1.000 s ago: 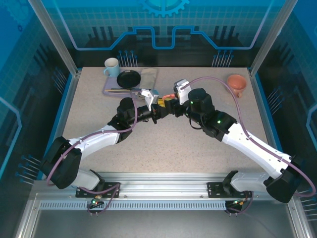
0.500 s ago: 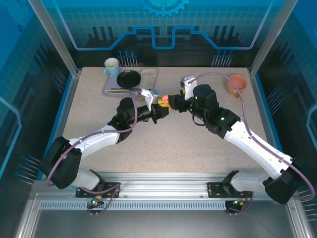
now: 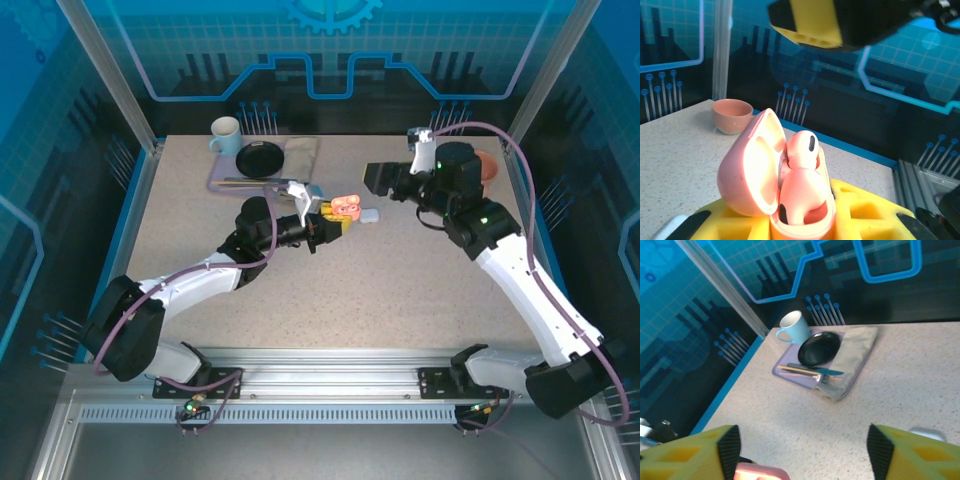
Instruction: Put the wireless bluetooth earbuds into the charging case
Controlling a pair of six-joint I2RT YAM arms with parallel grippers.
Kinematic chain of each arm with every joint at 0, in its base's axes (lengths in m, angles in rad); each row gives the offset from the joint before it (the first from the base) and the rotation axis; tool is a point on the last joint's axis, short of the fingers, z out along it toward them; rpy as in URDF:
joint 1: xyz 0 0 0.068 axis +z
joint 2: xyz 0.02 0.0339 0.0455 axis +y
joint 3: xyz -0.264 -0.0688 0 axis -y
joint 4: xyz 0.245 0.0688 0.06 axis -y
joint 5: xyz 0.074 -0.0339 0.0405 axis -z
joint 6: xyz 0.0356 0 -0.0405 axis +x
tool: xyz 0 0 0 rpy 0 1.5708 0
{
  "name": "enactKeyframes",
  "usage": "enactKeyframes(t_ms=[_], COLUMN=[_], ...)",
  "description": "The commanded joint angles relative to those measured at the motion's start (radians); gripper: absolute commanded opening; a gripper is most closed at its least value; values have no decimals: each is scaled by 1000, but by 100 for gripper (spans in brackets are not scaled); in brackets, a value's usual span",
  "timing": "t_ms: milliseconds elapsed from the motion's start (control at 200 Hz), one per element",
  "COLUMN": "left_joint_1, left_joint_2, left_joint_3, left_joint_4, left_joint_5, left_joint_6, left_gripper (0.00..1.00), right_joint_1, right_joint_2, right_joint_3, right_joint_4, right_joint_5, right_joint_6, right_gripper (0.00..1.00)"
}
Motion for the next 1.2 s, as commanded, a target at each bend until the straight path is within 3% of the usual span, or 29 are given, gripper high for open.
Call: enactKeyframes(t_ms=[0,155,435,1010,1190], left_joint_1=[-8,-9,-9,-8,-8], left_joint_2=[-12,9,29,97,115], left_joint_3=[30,61,86,96,102], left_joint_4=[-5,-20,-33,-1,4], left_joint_5=[110,142,132,44,32], left_joint_6=[19,12,16,13,4], left_gripper=[0,0,0,0,0], right_joint_1=[-45,-54,-41,39,40], right_joint_2=[74,154,198,88,1], right_joint_3=[64,74,39,-21,-69], right_joint_4=[-78,-74,-40,-65,-89], right_joint_5=[-250,-388,-466,-547,-469], right_joint_6=[0,-1,17,35,36], right_gripper=[76,76,73,65,65])
